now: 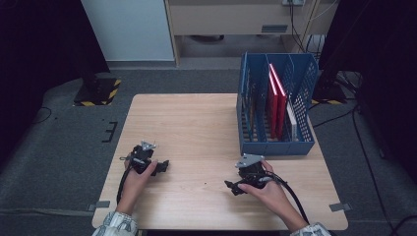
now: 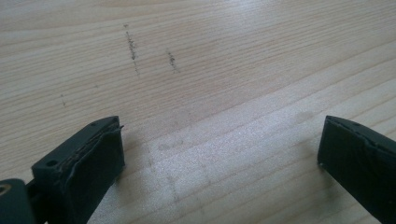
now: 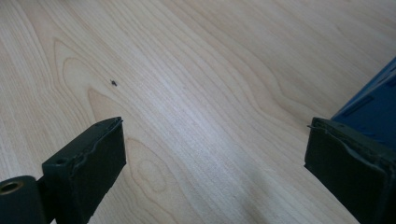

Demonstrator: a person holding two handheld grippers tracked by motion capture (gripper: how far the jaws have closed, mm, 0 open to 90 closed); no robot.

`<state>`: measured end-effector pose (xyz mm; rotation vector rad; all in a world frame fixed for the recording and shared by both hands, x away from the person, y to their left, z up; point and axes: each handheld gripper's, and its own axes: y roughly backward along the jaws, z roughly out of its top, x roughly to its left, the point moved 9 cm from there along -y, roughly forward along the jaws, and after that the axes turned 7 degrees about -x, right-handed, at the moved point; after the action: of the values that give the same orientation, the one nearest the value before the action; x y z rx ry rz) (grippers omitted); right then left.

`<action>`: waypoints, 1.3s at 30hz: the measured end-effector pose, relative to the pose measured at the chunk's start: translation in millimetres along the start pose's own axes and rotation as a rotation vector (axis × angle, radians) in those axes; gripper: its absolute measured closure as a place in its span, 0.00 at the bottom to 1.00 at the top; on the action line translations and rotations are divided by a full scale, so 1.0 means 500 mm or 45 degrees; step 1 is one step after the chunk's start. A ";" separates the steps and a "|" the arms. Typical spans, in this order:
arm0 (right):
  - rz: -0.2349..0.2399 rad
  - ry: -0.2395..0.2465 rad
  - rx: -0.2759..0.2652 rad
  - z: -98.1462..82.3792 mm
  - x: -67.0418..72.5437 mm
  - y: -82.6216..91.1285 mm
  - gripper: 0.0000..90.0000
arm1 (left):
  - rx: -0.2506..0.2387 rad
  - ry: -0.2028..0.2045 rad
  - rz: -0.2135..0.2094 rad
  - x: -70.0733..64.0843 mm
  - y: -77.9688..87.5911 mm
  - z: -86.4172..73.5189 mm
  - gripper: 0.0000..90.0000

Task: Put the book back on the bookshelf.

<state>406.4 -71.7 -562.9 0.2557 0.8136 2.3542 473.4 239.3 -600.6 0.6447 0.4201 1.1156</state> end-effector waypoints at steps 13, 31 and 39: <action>0.027 0.037 0.053 0.000 0.028 -0.052 0.07 | -0.001 -0.001 -0.001 0.000 0.000 0.000 0.00; -0.008 -0.057 0.047 -0.007 0.021 -0.118 0.03 | -0.001 -0.003 -0.004 0.000 0.000 0.000 0.00; -0.014 -0.064 0.008 -0.009 0.022 -0.119 0.01 | -0.003 -0.003 -0.005 0.000 0.000 0.000 0.00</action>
<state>426.1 -30.4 -603.0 0.3111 0.7970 2.3259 473.2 239.4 -600.7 0.6431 0.4176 1.1114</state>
